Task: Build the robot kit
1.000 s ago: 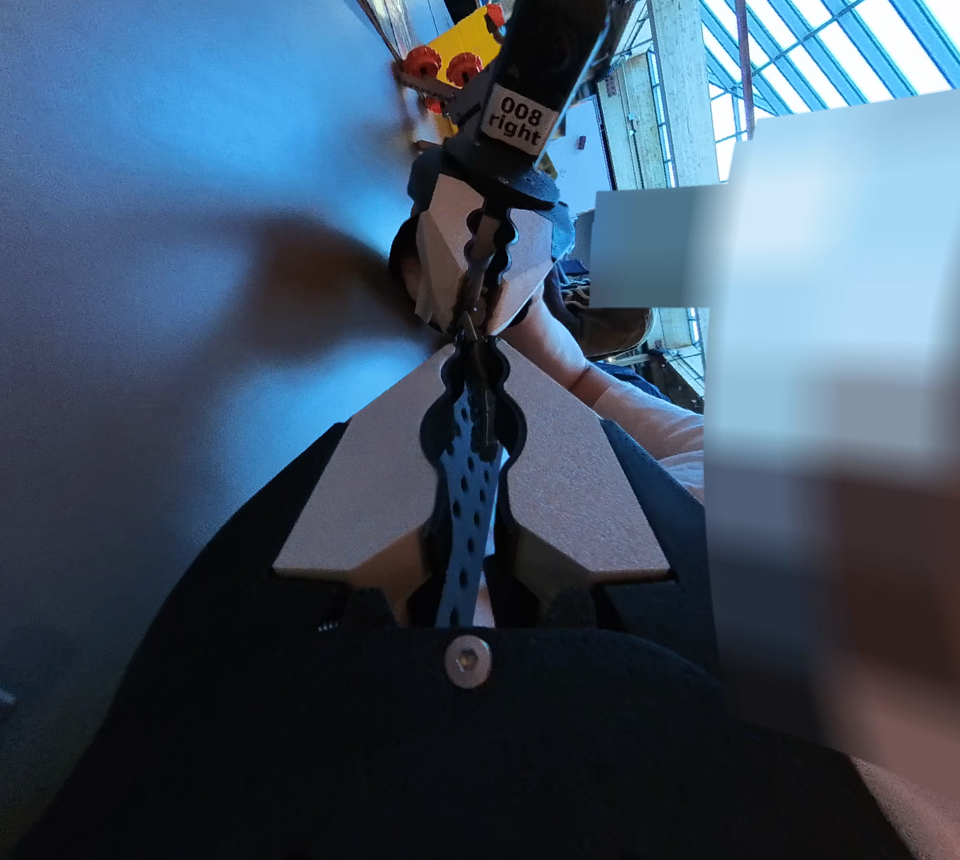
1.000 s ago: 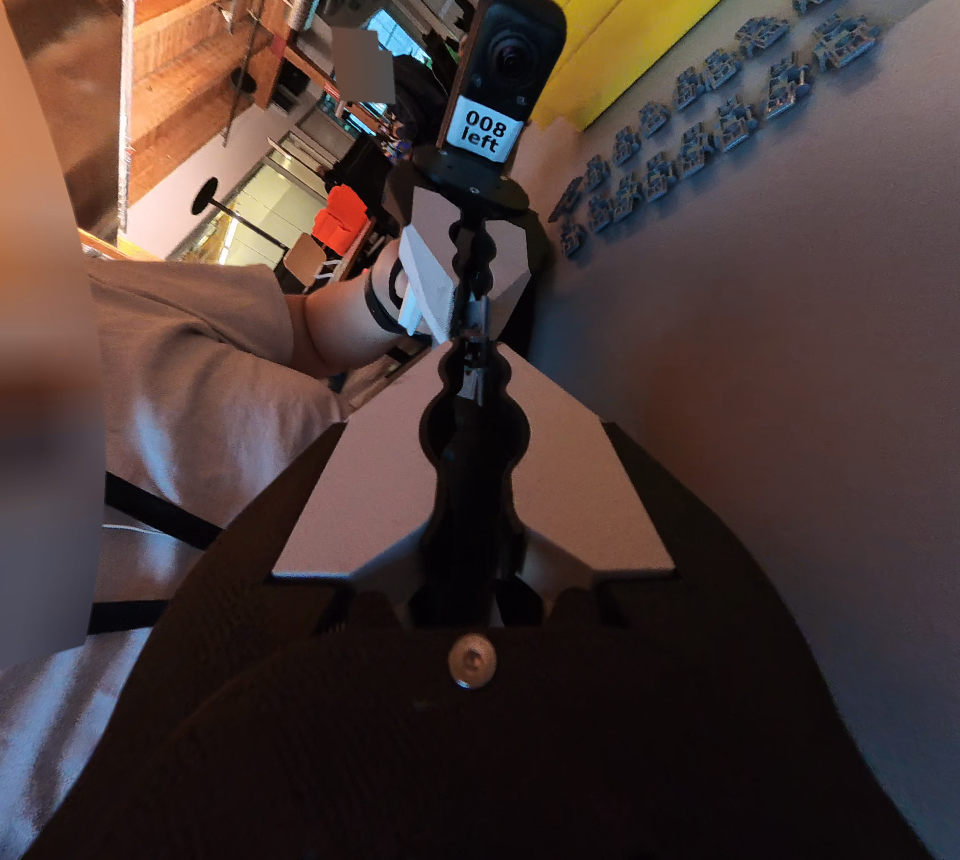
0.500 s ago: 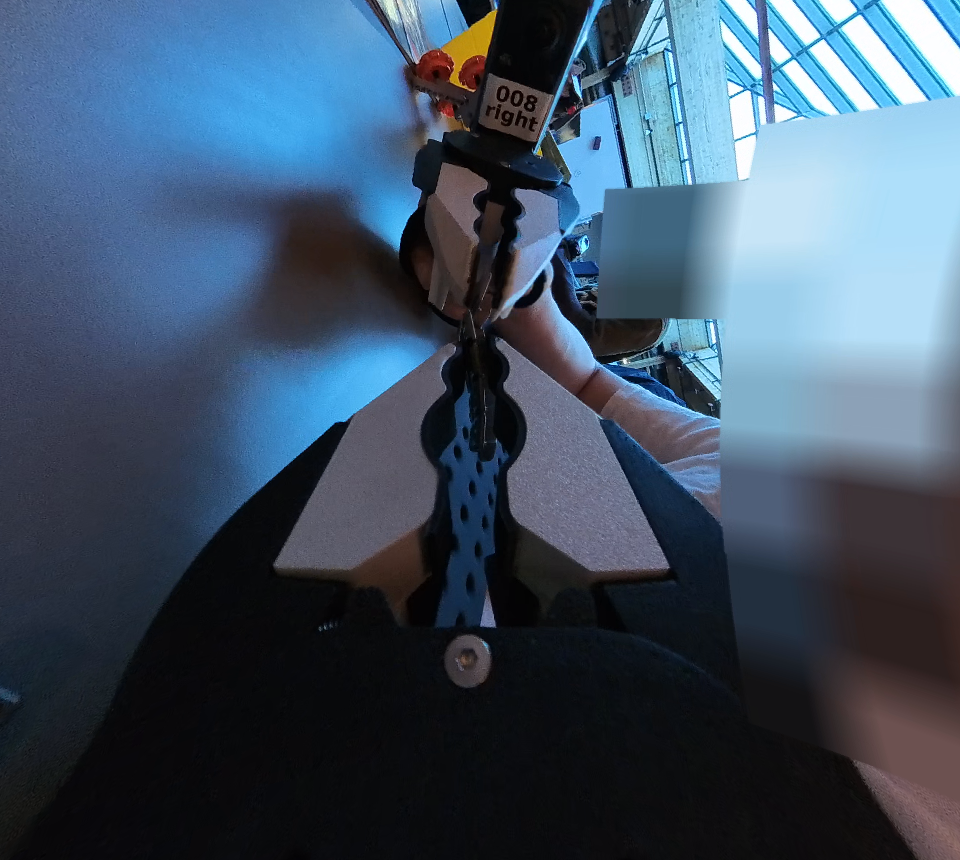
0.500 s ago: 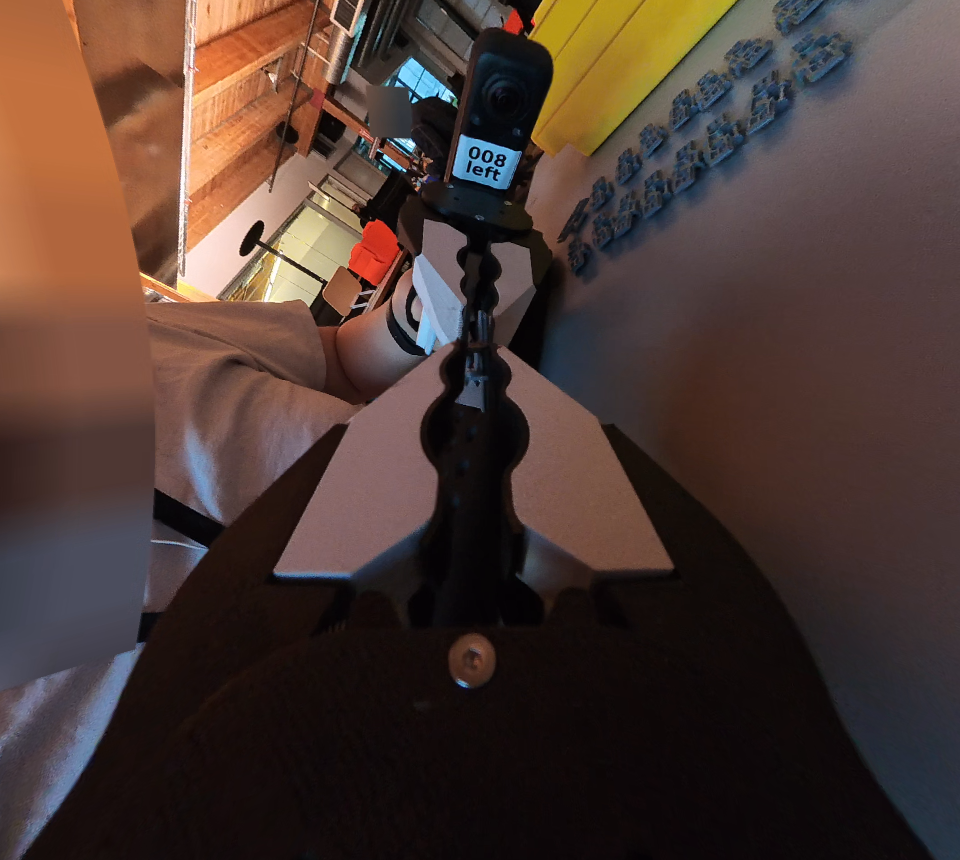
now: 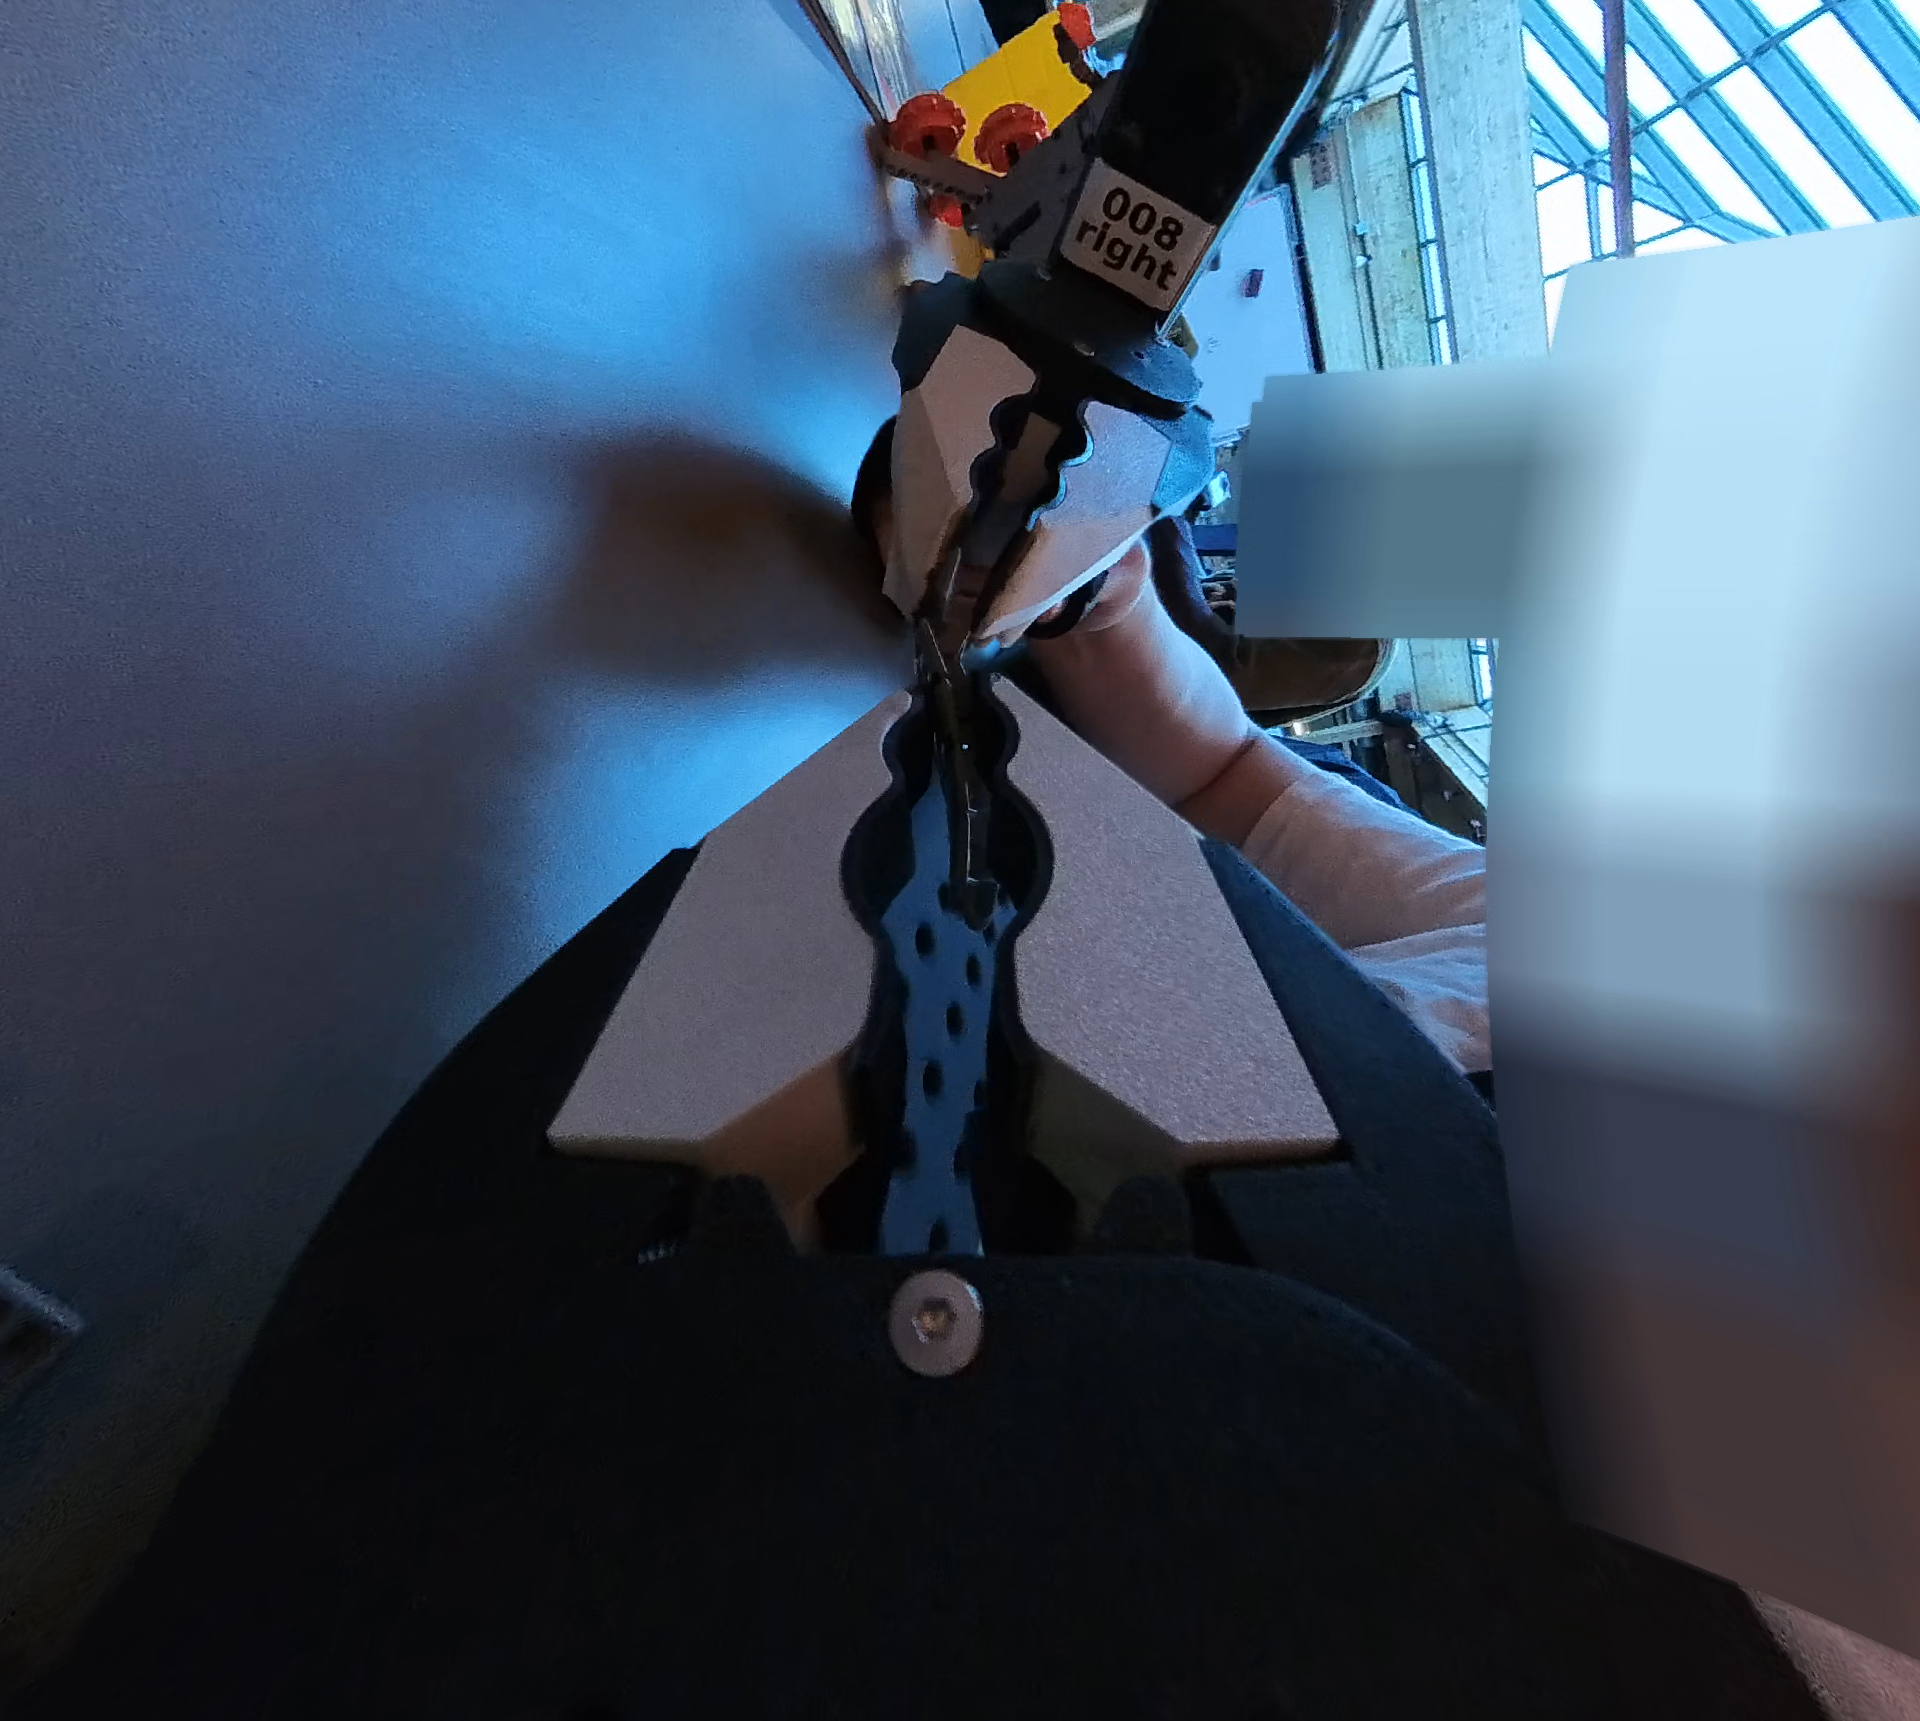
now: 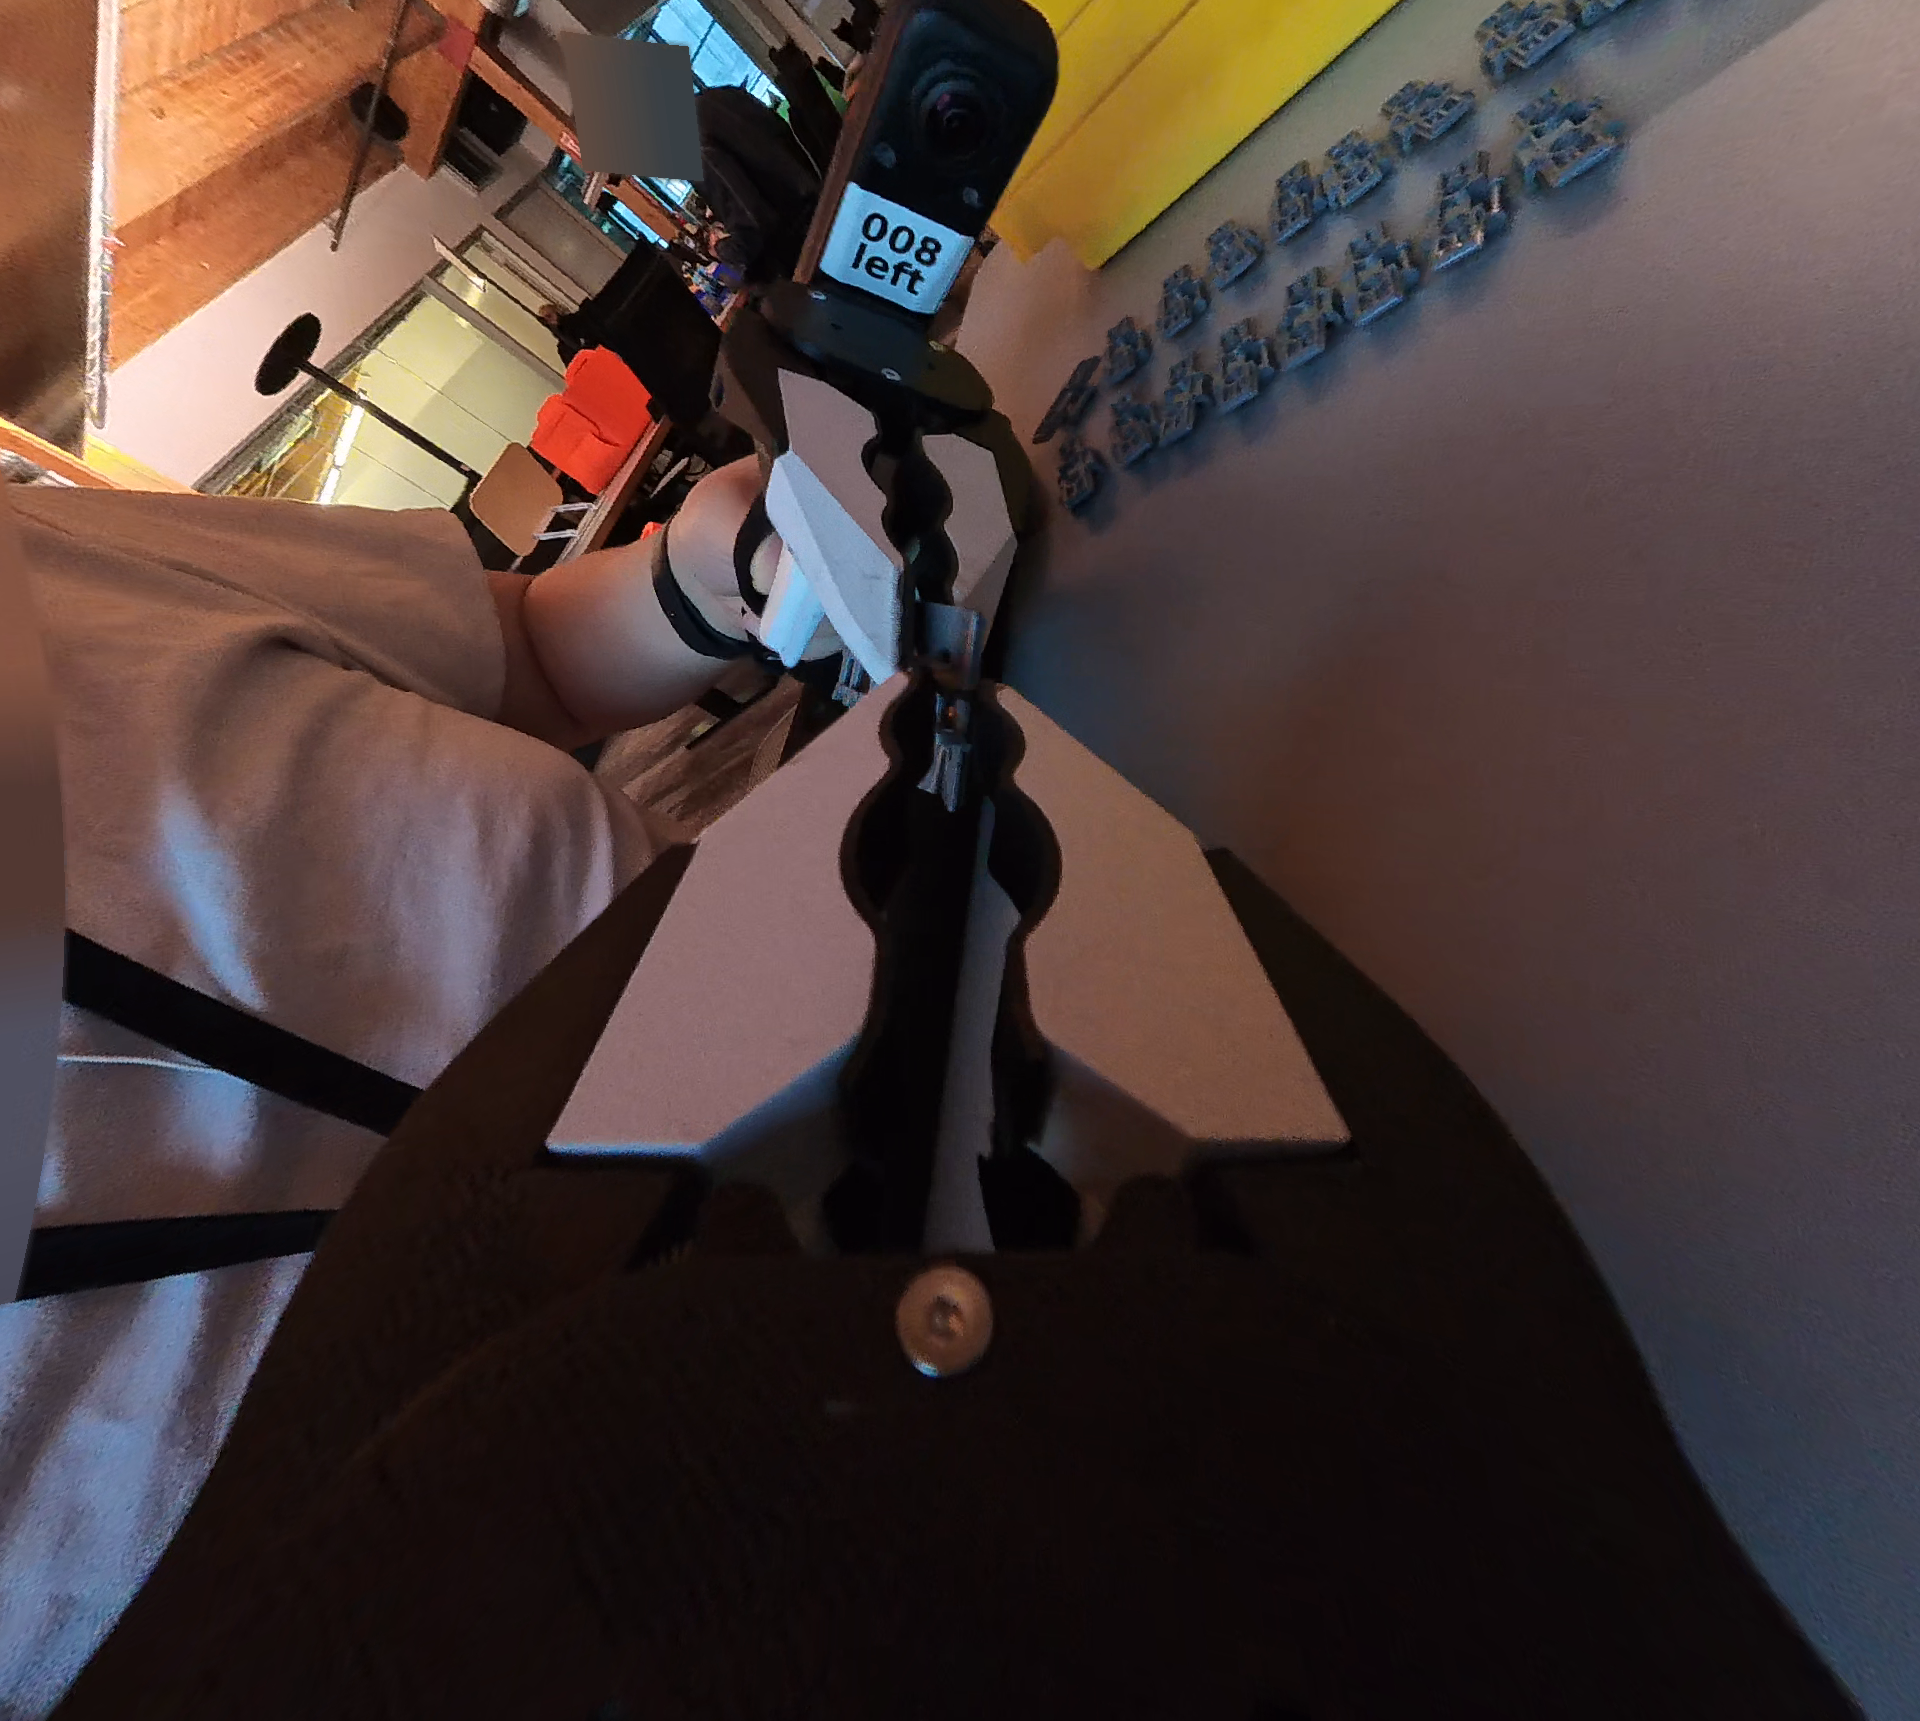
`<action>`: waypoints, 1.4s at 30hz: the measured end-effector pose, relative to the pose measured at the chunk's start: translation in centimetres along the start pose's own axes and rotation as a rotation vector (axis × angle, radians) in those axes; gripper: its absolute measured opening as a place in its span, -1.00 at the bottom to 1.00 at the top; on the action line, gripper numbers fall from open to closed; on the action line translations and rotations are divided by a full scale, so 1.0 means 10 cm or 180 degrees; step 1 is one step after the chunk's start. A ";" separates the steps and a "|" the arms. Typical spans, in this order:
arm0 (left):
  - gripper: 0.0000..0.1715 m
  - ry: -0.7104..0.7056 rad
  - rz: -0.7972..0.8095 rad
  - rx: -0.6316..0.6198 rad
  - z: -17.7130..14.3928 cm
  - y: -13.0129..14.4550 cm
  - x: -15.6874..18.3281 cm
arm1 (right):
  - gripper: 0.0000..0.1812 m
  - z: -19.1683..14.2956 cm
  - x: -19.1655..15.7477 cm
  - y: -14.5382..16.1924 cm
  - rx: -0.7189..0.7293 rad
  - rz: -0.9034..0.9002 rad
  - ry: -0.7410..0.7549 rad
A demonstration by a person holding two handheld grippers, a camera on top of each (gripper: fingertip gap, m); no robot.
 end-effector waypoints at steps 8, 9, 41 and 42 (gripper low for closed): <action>-0.94 0.0028 -0.0026 0.0137 -0.02 -0.03 -0.01 | -0.93 -0.02 0.04 -0.04 0.0219 0.0271 -0.0164; -0.94 0.0018 -0.0034 0.0197 -0.04 -0.05 -0.01 | -0.90 -0.03 0.04 -0.04 0.0213 0.0295 -0.0212; -0.94 -0.0019 0.0098 0.0122 -0.01 -0.02 0.02 | -0.94 -0.03 0.04 -0.04 0.0076 0.0169 -0.0159; -0.94 -0.0022 0.0098 0.0121 -0.01 -0.02 0.02 | -0.94 -0.03 0.04 -0.04 0.0079 0.0160 -0.0145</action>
Point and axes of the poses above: each gripper's, where its closed fingertips meet, z out along the fingers, y out of its underside, x = y × z across the jaws, the point moved 8 cm from there along -z, back along the fingers, and after that the axes turned 11 degrees about -y, right-handed, at the moved point
